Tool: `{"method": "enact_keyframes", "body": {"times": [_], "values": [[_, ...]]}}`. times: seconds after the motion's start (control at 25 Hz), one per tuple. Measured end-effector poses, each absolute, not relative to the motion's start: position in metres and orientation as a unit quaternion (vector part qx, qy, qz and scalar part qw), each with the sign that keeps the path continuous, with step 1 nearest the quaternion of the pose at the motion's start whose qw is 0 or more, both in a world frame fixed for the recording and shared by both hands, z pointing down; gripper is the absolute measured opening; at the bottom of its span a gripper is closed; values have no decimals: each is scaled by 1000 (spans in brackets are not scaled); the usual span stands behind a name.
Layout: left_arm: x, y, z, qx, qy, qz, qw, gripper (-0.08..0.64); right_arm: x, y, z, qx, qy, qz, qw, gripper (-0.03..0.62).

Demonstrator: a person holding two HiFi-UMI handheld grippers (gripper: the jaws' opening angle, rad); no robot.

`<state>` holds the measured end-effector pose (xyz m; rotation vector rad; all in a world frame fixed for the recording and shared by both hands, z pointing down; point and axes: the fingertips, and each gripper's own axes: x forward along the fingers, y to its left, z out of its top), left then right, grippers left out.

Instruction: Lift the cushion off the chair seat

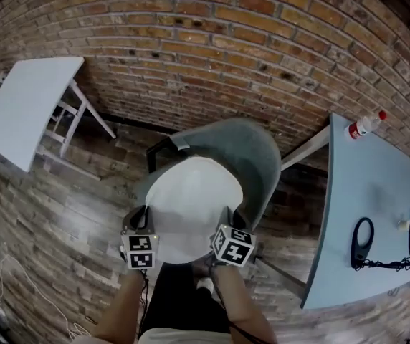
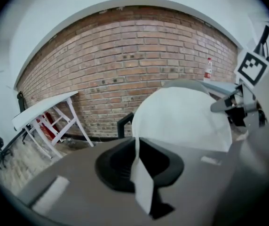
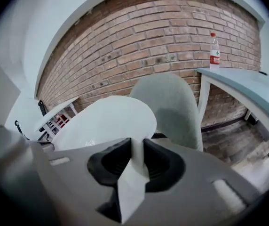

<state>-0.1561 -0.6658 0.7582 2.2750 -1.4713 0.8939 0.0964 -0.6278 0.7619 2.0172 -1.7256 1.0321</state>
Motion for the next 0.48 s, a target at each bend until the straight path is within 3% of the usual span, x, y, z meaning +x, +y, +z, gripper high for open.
{"method": "enact_keyframes", "body": {"times": [0.48], "values": [[-135,-581,627,793,-538,253,134,17,120,-553,619,697,-643,289,128,74]]}}
